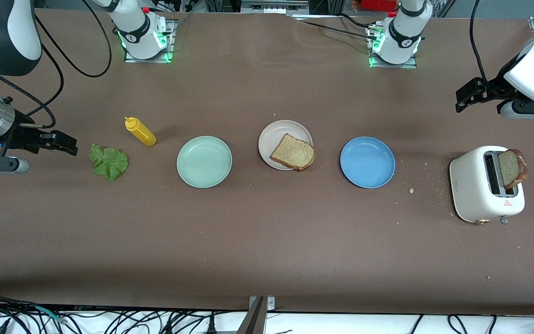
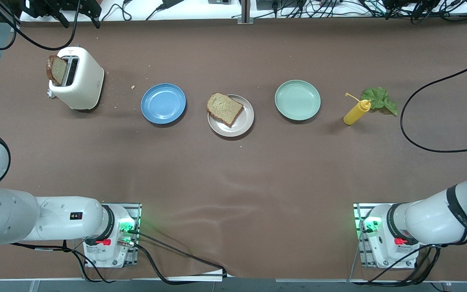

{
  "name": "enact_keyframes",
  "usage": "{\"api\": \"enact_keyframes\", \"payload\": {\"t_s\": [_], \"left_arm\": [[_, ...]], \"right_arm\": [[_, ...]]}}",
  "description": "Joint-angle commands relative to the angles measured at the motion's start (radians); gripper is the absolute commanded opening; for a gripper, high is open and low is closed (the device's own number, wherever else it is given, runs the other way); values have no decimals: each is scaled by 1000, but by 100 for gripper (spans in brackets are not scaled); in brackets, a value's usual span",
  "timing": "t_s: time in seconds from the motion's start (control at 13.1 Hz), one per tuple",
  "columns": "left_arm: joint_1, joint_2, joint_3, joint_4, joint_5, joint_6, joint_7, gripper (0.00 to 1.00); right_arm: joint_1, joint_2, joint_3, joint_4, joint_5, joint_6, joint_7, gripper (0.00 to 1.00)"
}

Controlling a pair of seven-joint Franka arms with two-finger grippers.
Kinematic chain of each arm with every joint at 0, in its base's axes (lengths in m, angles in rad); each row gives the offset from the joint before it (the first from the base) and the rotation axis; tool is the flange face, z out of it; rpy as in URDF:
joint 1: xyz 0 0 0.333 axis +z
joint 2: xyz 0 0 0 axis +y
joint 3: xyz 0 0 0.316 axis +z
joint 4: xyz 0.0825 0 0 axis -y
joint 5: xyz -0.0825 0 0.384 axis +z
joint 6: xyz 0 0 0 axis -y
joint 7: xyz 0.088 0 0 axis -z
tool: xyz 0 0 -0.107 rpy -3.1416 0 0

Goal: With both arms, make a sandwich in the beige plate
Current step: 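Reach the right gripper toward the yellow mustard bottle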

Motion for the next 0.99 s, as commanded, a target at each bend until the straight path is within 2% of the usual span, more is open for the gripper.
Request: {"api": "enact_keyframes", "payload": {"t_s": [0.0, 0.53, 0.76, 0.92], "left_arm": [[18, -12, -15, -12, -2, 15, -11, 100], [19, -9, -9, -10, -2, -2, -8, 100], [19, -9, -9, -12, -2, -2, -5, 100], [19, -9, -9, -12, -2, -2, -6, 100]], "right_arm": [[8, 1, -1, 5, -3, -13, 8, 100], [19, 115, 3, -7, 18, 13, -1, 100], [19, 118, 3, -39, 52, 28, -6, 99], [19, 112, 2, -44, 55, 17, -108, 99]]}}
